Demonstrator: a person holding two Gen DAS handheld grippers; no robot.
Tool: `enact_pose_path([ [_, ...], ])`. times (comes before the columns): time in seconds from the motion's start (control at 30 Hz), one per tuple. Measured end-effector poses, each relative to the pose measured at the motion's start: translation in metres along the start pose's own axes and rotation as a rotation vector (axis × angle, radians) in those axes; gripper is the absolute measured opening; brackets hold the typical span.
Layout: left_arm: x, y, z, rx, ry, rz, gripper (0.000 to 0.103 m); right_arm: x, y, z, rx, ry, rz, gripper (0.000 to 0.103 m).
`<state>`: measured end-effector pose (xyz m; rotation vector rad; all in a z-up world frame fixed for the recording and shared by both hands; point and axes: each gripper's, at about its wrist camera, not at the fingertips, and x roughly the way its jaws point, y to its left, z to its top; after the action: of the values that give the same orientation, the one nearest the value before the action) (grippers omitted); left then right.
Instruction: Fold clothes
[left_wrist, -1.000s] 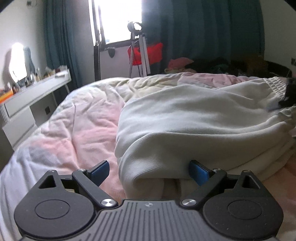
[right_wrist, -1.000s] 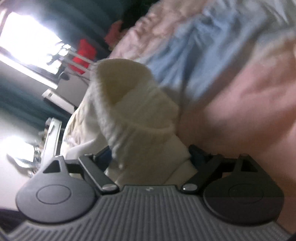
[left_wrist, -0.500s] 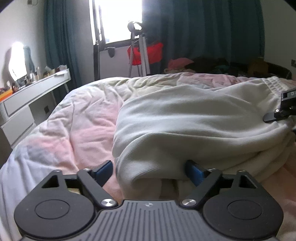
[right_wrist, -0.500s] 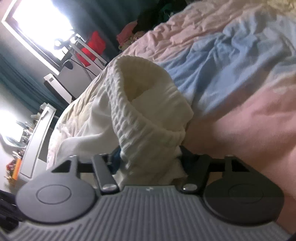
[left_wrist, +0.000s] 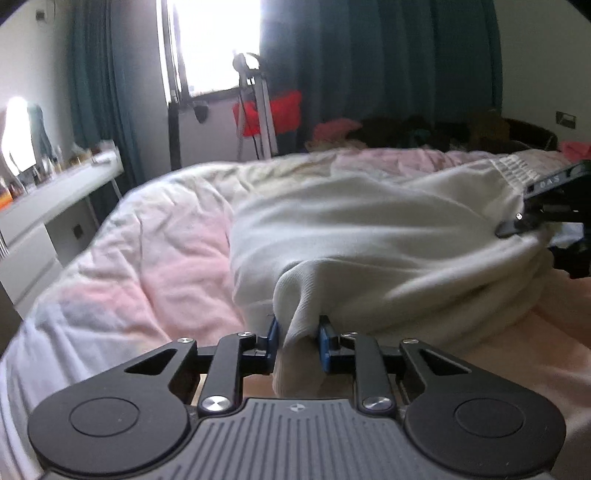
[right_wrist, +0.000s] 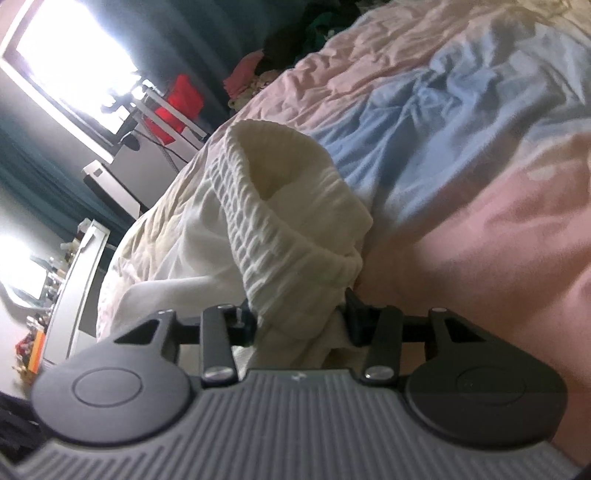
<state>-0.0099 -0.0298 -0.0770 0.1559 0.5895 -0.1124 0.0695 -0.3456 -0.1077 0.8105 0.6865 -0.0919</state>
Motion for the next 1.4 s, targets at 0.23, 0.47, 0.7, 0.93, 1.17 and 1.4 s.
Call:
enact_pose_path([
  [0.23, -0.020, 0.038, 0.012, -0.113, -0.006, -0.169, 0.052, 0.002, -0.010, -0.001, 0.086, 0.035, 0.010, 0.064],
  [0.47, 0.017, 0.088, 0.018, -0.453, 0.058, -0.382, 0.083, 0.009, -0.005, 0.001, 0.039, 0.062, 0.002, 0.066],
  [0.7, 0.078, 0.098, 0.011, -0.688, 0.151, -0.430, 0.089, 0.015, 0.009, 0.002, -0.084, 0.063, -0.016, 0.055],
  [0.93, 0.067, 0.111, -0.002, -0.837, 0.118, -0.398, 0.054, -0.010, 0.033, 0.003, -0.174, -0.019, 0.031, 0.034],
  [1.17, 0.027, 0.103, 0.018, -0.809, 0.040, -0.405, 0.038, -0.049, 0.045, 0.013, -0.144, -0.053, 0.128, 0.029],
  [1.4, 0.013, 0.057, 0.095, -0.741, 0.023, -0.477, 0.036, -0.093, 0.047, 0.061, -0.153, -0.121, 0.119, 0.029],
])
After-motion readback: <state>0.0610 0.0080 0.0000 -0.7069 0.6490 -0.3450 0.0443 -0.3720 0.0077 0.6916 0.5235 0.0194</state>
